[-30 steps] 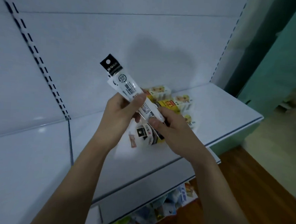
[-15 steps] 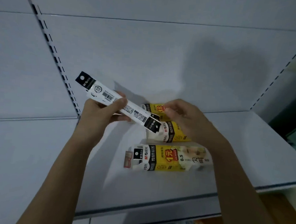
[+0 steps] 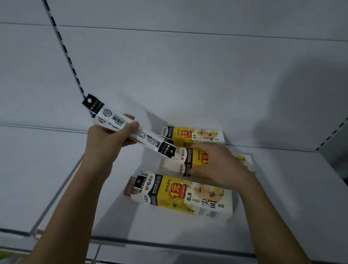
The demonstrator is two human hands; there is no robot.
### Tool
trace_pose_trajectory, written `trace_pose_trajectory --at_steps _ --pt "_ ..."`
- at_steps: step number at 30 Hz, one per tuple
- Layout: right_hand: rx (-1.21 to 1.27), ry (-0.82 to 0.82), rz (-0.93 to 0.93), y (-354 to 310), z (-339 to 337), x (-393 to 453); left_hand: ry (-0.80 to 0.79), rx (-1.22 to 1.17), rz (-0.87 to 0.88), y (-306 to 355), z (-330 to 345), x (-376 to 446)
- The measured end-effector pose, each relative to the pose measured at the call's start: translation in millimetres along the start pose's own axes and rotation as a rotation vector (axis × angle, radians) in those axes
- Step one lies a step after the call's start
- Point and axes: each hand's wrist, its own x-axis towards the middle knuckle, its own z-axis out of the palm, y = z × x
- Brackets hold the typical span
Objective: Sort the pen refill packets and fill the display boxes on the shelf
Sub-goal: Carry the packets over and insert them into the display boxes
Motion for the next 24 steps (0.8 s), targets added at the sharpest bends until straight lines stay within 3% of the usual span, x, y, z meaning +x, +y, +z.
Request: trace_pose_trajectory --at_steps 3,8,18,24 --pt "0.231 0.075 0.014 -1.1 -9.2 1.2 0.048 -0.006 0.036 12.0 5.7 -4.9" --pt "0.654 0.220 -0.140 -11.0 -29.2 3.4 0.099 0.027 0.174 52.4 26.0 3.6" --pt "0.727 0.242 -0.151 -7.0 -24.6 6.1 0.083 0.063 0.283 87.3 57.1 12.2" --pt "0.815 0.238 -0.175 -9.5 -23.4 4.0 -0.038 0.359 0.266 68.8 66.1 7.1"
